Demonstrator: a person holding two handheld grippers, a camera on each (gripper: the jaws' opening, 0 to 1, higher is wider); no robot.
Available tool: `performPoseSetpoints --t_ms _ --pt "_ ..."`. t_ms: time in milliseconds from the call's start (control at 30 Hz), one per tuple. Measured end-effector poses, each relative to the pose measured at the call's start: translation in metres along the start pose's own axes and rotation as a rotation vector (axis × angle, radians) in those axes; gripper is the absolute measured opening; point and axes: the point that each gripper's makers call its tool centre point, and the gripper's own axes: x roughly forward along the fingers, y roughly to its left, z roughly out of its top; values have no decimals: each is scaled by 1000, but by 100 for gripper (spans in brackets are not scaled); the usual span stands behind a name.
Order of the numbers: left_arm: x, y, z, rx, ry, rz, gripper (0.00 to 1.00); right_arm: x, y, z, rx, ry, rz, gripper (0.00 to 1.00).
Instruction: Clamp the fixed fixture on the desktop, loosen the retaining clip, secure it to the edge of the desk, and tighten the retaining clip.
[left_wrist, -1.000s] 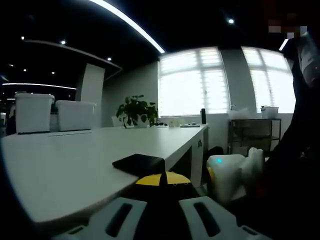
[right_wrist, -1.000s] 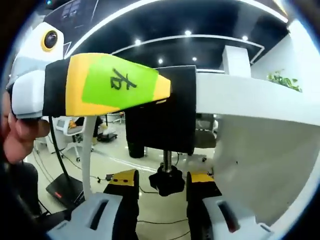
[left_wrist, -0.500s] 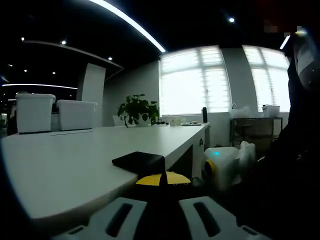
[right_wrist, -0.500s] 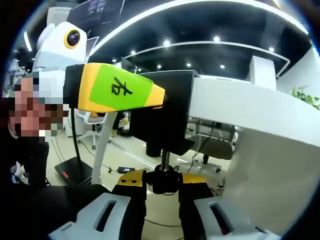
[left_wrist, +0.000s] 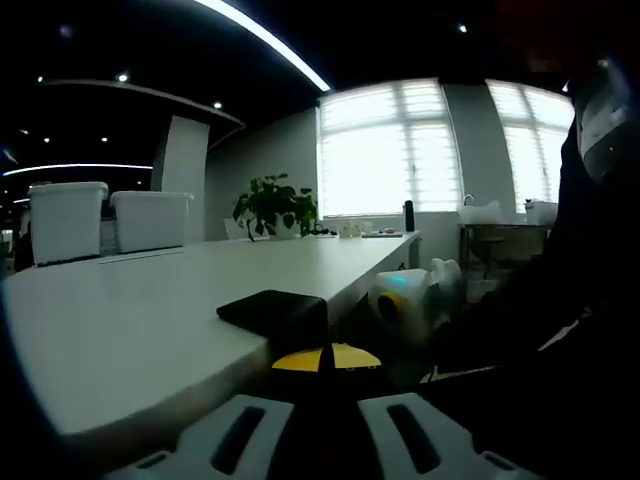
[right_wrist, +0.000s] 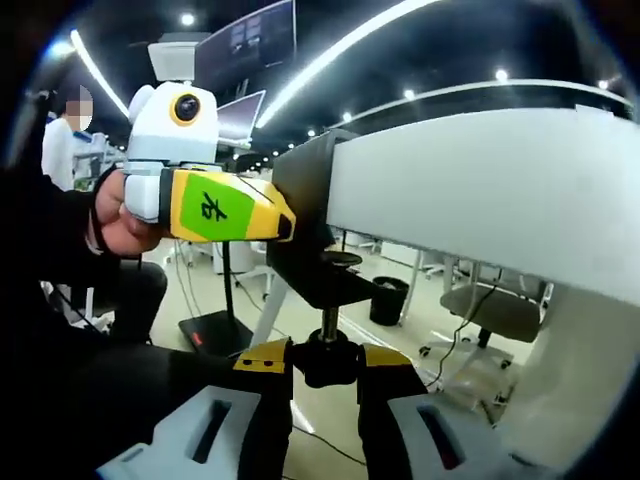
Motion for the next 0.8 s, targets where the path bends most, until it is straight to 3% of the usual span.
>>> performPoseSetpoints --t_ms 200,267,300,367,500,567,600,667,700,800 --pt "1 1 -1 3 16 13 2 0 3 1 9 9 -38 23" --pt "0 1 -1 -34 31 29 2 -5 -3 0 24 28 -115 26" --pt "0 1 -1 -37 34 33 2 -8 -5 0 34 22 -189 28" --pt "-1 0 0 -21 39 43 2 -13 0 -4 67 42 -268 29" --pt "-5 2 1 -23 26 58 2 -20 6 -13 169 58 -440 34" --pt "-7 5 3 -37 9 60 2 -19 6 -14 165 69 -507 37" --pt "-7 5 4 -38 4 60 2 -19 4 -14 170 67 -532 40" --pt "-6 5 4 -27 -5 58 2 -23 -5 -11 189 59 -633 57" --pt "-6 5 4 -22 -7 57 2 -18 -4 -8 182 53 -639 63" --pt "-6 6 4 -35 -17 50 2 -14 -4 -10 246 61 -656 49"
